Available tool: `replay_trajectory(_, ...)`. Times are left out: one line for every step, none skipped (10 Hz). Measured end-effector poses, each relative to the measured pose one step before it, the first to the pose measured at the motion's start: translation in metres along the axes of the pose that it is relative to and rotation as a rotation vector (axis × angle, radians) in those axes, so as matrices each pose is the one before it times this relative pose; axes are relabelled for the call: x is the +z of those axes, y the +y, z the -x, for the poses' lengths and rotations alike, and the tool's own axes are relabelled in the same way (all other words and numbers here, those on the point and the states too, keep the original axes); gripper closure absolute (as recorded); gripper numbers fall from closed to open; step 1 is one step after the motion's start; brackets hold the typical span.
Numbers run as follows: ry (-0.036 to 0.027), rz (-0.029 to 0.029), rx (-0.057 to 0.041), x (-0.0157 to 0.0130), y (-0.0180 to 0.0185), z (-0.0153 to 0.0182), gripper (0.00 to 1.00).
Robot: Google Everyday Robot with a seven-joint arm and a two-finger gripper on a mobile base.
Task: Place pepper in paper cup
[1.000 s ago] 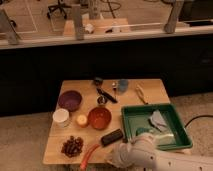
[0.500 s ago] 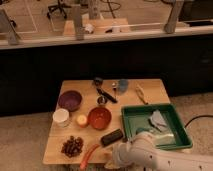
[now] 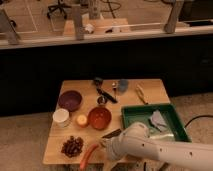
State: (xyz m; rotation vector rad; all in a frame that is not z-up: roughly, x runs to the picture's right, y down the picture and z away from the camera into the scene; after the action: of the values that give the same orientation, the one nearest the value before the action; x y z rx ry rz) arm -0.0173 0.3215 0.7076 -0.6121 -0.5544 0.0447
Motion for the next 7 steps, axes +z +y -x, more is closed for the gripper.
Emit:
replay_trajectory(0.00052, 0.00680, -0.02614, 0.00124, -0.00248, 0.00307, 0.20)
replay_trajectory(0.00187, 0.00613, -0.01948, 0.00272, -0.00185, 0.00381, 0.20)
replay_trajectory(0.00367, 0.00506, -0.01828, 0.00290, -0.00110, 0.00299, 0.20)
replay_trajectory(0.00849, 0.00507, -0.02659, 0.00442, -0.00213, 0.00447, 0.20)
replay_trajectory(0.00967, 0.00659, -0.02481, 0.00565, -0.00276, 0.00644, 0.20)
replay_trajectory(0.01539, 0.01165, -0.02457, 0.00647, -0.00221, 0.00457, 0.20)
replay_trajectory(0.02722, 0.01615, -0.02246, 0.00859, -0.00317, 0.00060, 0.20)
